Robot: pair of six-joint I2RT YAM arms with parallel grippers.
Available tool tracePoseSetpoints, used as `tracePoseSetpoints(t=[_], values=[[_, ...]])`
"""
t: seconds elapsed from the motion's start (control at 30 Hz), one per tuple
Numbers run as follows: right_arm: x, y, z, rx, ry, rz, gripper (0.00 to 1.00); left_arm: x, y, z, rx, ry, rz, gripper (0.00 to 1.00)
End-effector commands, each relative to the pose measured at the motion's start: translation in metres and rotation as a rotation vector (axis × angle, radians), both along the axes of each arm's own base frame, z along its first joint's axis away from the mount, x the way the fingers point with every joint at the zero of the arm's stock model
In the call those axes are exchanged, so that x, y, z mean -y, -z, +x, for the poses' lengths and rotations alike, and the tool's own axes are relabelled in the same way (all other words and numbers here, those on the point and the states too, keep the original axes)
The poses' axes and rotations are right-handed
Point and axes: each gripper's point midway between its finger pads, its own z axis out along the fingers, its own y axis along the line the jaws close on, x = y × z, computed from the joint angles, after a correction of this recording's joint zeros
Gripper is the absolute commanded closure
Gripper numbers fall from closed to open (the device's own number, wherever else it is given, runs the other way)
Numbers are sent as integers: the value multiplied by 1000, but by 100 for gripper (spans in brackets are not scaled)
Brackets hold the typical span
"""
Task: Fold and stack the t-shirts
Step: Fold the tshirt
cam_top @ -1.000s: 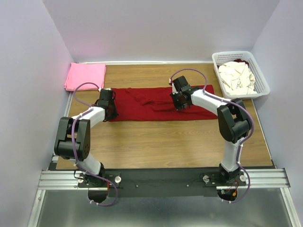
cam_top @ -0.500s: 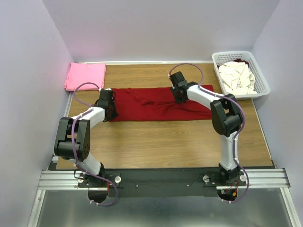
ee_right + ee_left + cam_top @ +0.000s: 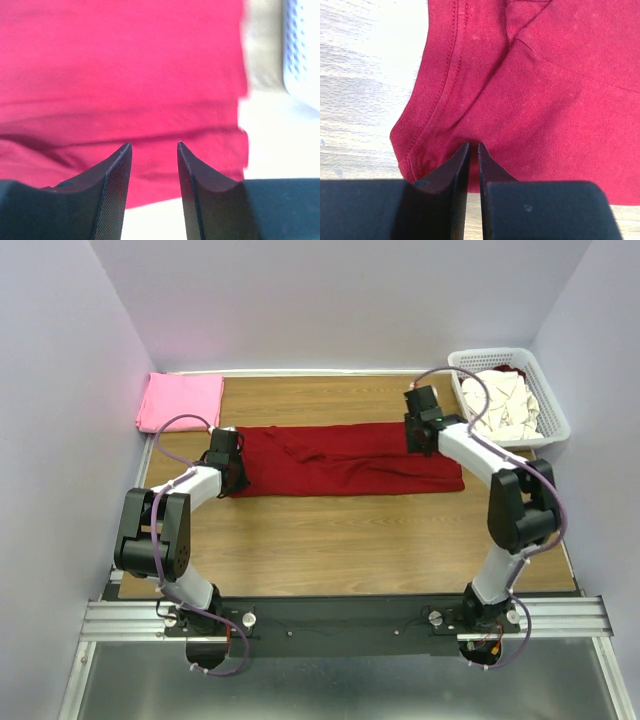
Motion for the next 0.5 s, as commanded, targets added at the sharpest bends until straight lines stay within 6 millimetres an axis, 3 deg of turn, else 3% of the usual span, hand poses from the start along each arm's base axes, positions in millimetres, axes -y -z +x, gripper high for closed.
tracePoseSetpoints(t=[0.0, 0.07, 0.3, 0.47], values=[[40, 11, -34, -23, 276, 163, 50, 0, 3, -14, -39, 17, -7, 81], [58, 19, -41, -45, 376, 316, 49, 1, 2, -12, -34, 23, -11, 81], [47, 9, -39, 84, 443, 587, 50, 4, 1, -12, -34, 33, -25, 81], [63, 32, -56, 89, 562, 673, 50, 5, 0, -12, -30, 39, -27, 81]])
